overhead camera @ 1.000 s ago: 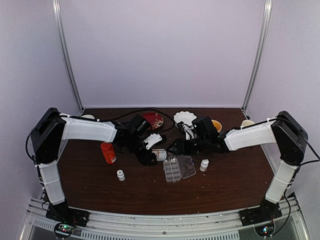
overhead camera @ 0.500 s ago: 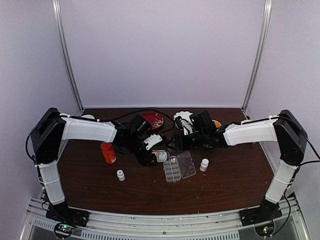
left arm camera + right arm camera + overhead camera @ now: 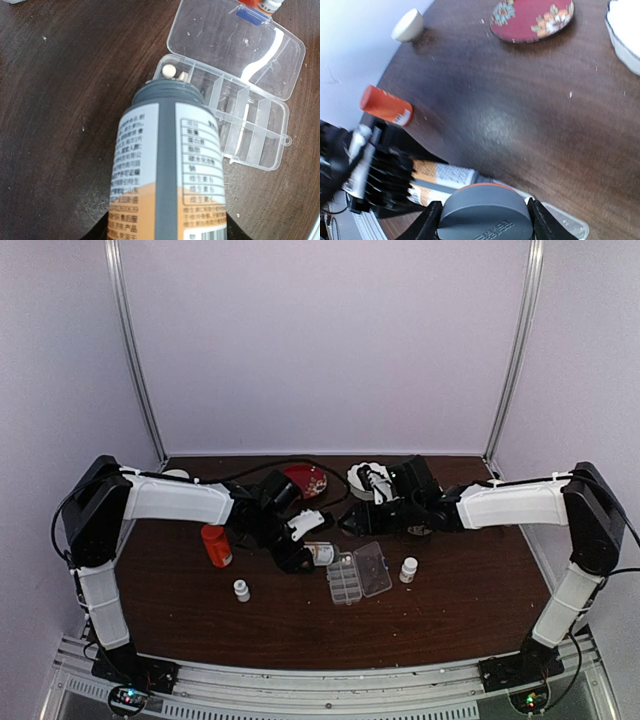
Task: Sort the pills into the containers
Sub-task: Pour the pill into the compartment of the pill container.
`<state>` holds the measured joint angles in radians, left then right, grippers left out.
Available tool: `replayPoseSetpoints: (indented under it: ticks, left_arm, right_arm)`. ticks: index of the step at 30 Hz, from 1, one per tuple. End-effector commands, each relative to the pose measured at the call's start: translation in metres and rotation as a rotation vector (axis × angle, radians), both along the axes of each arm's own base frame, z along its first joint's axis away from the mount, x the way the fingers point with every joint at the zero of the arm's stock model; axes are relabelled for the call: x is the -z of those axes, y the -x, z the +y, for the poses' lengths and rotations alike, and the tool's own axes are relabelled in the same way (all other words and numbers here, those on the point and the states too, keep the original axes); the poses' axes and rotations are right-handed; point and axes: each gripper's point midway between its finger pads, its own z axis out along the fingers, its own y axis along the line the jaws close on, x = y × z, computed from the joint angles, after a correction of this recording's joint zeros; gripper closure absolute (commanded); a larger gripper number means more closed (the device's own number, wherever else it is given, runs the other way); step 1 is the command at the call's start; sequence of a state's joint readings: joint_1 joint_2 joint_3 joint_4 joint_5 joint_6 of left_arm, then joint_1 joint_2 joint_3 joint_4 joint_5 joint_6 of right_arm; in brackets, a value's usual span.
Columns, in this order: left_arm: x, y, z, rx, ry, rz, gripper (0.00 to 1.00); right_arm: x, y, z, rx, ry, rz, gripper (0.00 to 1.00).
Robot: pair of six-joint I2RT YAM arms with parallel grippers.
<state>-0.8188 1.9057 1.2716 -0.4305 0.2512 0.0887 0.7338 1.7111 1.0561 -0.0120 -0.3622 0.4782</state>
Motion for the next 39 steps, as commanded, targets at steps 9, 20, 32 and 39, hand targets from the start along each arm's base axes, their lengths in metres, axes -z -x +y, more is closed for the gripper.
replayPoseSetpoints:
  ticks: [9, 20, 32, 39]
  left_arm:
    - [-0.007, -0.006, -0.007, 0.025, 0.018, -0.009, 1.0]
    - [-0.005, -0.006, -0.007, 0.024, 0.01, -0.002, 1.0]
    - [-0.006, -0.005, -0.008, 0.024, 0.021, -0.001, 1.0]
    - [-0.004, -0.005, -0.008, 0.023, 0.024, 0.001, 1.0]
  right_arm:
    - [0.065, 0.018, 0.026, -0.084, 0.09, 0.151, 1.0]
    - [0.003, -0.002, 0.015, -0.037, 0.002, 0.007, 1.0]
    - [-0.014, 0.011, 0.021, -0.091, -0.103, -0.009, 1.0]
    - [0.059, 0.021, 0.031, -0.107, 0.083, 0.143, 1.0]
